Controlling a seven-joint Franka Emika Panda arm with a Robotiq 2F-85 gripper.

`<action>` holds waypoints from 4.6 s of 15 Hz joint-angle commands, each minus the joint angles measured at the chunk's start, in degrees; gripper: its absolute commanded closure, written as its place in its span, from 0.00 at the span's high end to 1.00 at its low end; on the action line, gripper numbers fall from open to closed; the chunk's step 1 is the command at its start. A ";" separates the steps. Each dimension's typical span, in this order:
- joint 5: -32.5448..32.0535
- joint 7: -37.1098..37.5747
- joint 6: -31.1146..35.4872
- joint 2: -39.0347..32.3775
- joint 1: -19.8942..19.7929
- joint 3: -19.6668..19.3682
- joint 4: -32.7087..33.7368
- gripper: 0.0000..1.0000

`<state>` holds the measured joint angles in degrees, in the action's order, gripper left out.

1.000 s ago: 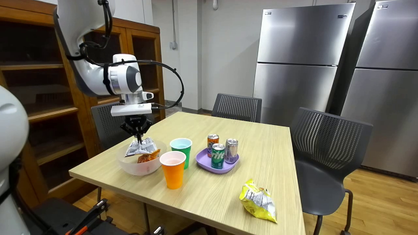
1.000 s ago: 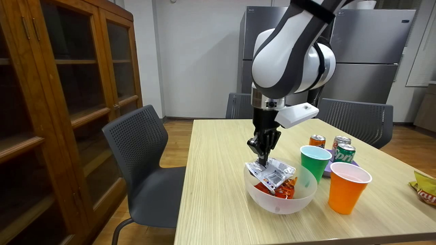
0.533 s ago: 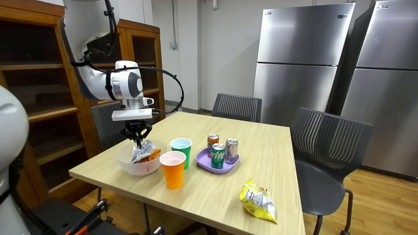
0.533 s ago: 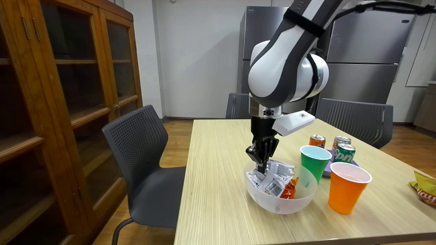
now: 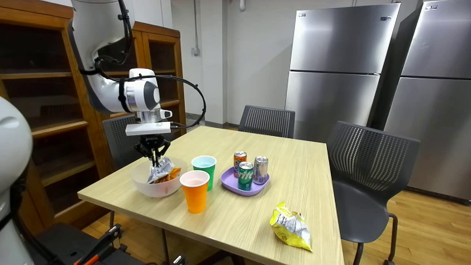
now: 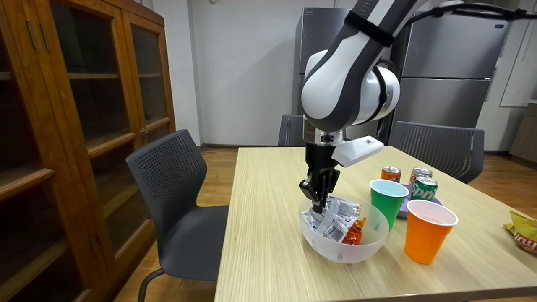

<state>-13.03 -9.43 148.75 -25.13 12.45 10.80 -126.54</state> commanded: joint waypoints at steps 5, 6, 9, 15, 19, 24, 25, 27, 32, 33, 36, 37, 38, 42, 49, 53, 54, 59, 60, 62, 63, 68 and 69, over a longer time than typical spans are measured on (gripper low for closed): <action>1.00 -1.33 -1.06 4.63 -0.50 0.95 -2.00 0.70; 1.04 -1.23 -0.88 5.55 -0.60 0.92 -2.57 0.79; 1.15 -1.04 -0.19 8.52 -0.96 0.69 -4.42 0.99; 1.21 -1.17 1.29 15.19 -2.52 -0.50 -8.81 1.00; 1.71 -1.20 3.11 19.55 -4.54 -2.29 -12.41 1.00; 2.60 -1.78 6.57 23.88 -7.56 -5.39 -17.09 1.00; 2.80 -1.73 7.33 24.56 -8.18 -6.15 -17.97 1.00; 3.38 -1.75 9.26 25.88 -9.57 -7.83 -19.79 1.00; 6.17 -2.34 13.66 27.51 -13.11 -12.20 -22.94 1.00; 6.76 -2.09 14.17 27.64 -13.69 -12.94 -23.23 1.00; 10.20 -2.46 16.66 27.08 -15.46 -15.12 -23.79 1.00; 11.10 -2.40 17.20 26.92 -15.97 -15.70 -23.87 1.00; 12.11 -2.38 17.70 26.77 -16.45 -16.24 -23.96 1.00; 17.18 -2.43 19.30 26.16 -18.26 -18.28 -24.18 1.00; 23.23 -3.28 20.99 24.90 -19.35 -22.67 -24.47 1.00; 23.62 -2.74 21.64 24.10 -19.89 -24.72 -24.85 1.00; 22.76 -2.16 21.36 23.74 -19.79 -25.02 -24.71 1.00; 22.25 -1.27 20.23 23.69 -19.32 -25.19 -24.34 1.00; 22.25 -1.27 20.23 23.69 -19.32 -25.19 -24.34 1.00; 22.25 -1.27 20.23 23.69 -19.32 -25.19 -24.34 1.00; 22.25 -1.27 20.23 23.69 -19.32 -25.19 -24.34 1.00; 24.62 0.47 20.10 21.59 -19.47 -25.16 -21.28 1.00; 25.08 0.21 20.16 21.35 -19.49 -25.14 -20.96 1.00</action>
<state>10.38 -9.60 168.94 -2.25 -6.87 -14.42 -149.66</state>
